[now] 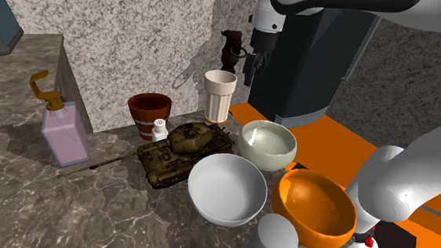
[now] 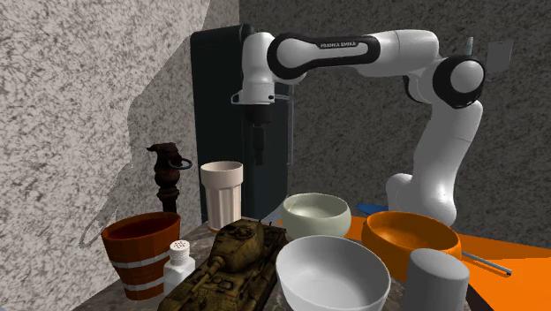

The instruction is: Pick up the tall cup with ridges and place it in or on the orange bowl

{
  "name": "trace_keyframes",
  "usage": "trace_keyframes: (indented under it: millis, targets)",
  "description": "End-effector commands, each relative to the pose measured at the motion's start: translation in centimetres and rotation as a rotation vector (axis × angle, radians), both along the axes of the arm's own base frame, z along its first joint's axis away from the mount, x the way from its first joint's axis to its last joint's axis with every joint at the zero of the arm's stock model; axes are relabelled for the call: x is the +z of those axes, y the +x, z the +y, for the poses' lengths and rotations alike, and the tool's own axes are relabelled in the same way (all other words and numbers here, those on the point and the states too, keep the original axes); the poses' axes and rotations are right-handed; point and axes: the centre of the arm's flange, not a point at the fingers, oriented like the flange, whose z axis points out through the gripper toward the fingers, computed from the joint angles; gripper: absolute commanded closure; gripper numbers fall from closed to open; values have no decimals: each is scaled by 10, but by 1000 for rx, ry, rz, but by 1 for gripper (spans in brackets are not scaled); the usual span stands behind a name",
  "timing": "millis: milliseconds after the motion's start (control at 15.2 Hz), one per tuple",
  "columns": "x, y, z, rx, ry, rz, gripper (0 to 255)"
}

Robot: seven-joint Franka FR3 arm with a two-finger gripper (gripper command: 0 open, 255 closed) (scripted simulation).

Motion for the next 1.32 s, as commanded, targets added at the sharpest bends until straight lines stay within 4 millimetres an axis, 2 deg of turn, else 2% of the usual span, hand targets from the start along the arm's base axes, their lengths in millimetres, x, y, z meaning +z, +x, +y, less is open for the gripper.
trace_keyframes:
  millis: [0,330,396,858,1254]
  targets:
    - [3,26,2,2,10,-4,0]
    - [8,90,8,7,35,-13,0]
    - [9,94,8,7,37,-13,0]
    - [-31,94,11,7,37,-13,0]
    - [-31,94,11,7,37,-13,0]
